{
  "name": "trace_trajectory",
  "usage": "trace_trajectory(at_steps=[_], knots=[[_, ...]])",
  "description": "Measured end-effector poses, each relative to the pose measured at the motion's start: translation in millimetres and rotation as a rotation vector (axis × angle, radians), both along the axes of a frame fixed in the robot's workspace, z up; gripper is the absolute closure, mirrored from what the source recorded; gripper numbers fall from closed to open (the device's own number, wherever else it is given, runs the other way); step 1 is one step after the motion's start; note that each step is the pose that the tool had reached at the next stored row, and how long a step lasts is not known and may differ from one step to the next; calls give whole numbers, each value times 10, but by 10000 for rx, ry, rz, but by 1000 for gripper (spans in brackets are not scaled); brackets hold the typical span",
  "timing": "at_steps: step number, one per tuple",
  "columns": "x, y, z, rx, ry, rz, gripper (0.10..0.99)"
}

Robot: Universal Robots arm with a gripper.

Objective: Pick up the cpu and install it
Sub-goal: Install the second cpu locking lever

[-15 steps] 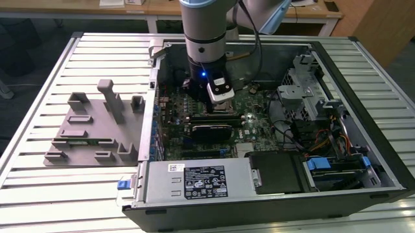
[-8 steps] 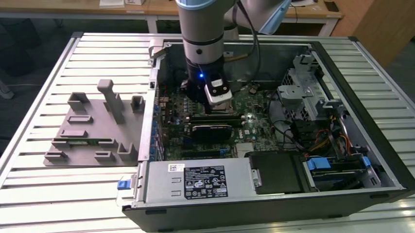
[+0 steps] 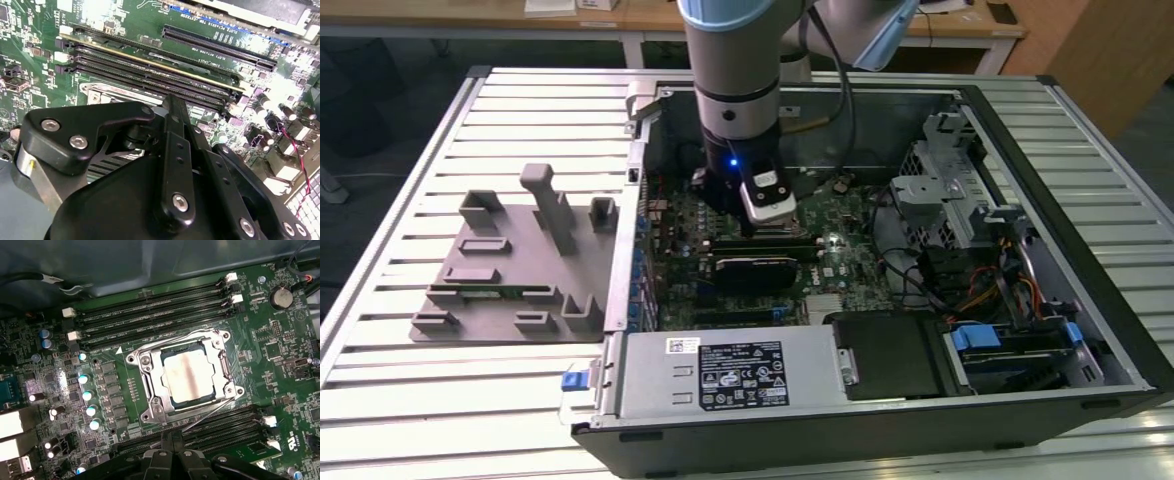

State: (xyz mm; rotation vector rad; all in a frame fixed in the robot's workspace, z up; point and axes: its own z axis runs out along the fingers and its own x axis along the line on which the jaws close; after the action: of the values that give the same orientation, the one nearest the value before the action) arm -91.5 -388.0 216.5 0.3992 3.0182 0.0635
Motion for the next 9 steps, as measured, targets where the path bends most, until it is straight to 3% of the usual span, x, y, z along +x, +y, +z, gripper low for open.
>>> trace_trajectory(at_steps=[9], knots=[[-16,-92,-24,655,0,9,980]])
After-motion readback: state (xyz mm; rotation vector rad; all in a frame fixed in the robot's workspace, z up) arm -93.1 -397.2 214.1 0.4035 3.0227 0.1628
